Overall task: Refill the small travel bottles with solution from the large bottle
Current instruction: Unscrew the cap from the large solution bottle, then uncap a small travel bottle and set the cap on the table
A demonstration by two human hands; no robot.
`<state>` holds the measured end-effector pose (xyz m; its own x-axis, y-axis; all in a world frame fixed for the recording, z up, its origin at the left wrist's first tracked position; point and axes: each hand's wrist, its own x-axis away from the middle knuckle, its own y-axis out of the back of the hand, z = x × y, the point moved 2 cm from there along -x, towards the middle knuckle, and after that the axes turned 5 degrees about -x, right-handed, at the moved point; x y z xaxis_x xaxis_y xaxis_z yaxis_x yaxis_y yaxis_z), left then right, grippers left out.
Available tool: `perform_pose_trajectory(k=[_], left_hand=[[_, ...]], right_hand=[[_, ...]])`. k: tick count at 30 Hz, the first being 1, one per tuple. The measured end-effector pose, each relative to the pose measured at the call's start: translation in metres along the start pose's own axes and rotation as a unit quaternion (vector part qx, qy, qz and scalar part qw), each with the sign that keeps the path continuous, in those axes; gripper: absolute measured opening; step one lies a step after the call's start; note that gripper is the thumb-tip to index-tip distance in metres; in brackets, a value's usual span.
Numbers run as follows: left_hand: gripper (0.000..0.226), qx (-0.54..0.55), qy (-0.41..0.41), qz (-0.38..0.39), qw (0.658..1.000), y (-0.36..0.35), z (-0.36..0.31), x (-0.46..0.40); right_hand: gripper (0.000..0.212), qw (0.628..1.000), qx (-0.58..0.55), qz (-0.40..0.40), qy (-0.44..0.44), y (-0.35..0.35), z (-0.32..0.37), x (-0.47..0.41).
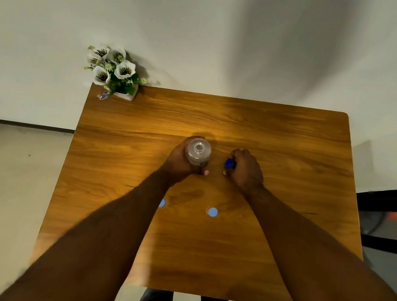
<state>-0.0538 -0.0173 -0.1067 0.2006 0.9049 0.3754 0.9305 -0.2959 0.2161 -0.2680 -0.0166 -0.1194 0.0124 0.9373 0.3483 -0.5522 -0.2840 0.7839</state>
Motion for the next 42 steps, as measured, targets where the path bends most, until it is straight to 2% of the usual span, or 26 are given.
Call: perform_pose_trajectory(k=[4, 8, 12, 16, 19, 24, 27, 33, 38, 42], left_hand=[[0.119, -0.034, -0.003, 0.034, 0.999, 0.015, -0.004, 0.003], [0.119, -0.047, 0.006, 0.038, 0.998, 0.046, -0.006, 0.016], [0.094, -0.067, 0.023, 0.003, 0.997, 0.077, 0.000, 0.047], [0.053, -0.035, 0.046, -0.045, 0.997, 0.090, 0.018, 0.084], [0.039, 0.030, 0.066, -0.076, 0.994, 0.090, 0.033, 0.110], [0.069, 0.029, 0.082, -0.076, 0.993, 0.081, 0.052, 0.141], [0.080, 0.006, 0.077, -0.065, 0.995, 0.073, 0.061, 0.154], [0.081, 0.015, 0.071, -0.055, 0.996, 0.062, 0.071, 0.164], [0.078, 0.006, 0.069, -0.049, 0.996, 0.056, 0.073, 0.165], [0.075, 0.007, 0.043, -0.049, 0.998, 0.058, 0.060, 0.164]], right_hand=[[0.057, 1.000, -0.011, -0.008, -0.013, 0.006, -0.001, 0.009], [0.050, 0.998, -0.034, -0.053, -0.008, 0.021, 0.002, 0.029], [0.025, 0.987, -0.043, -0.142, 0.058, 0.035, 0.018, 0.058], [0.021, 0.972, -0.029, -0.173, 0.159, 0.034, 0.048, 0.085], [0.023, 0.962, -0.020, -0.153, 0.226, 0.023, 0.075, 0.103], [0.023, 0.944, 0.015, -0.104, 0.312, -0.008, 0.115, 0.127], [0.031, 0.934, 0.082, -0.065, 0.341, -0.026, 0.130, 0.133], [0.041, 0.933, 0.205, 0.028, 0.295, -0.061, 0.141, 0.131], [0.033, 0.946, 0.197, 0.056, 0.250, -0.073, 0.144, 0.130], [0.033, 0.956, 0.163, 0.031, 0.244, -0.062, 0.153, 0.130]])
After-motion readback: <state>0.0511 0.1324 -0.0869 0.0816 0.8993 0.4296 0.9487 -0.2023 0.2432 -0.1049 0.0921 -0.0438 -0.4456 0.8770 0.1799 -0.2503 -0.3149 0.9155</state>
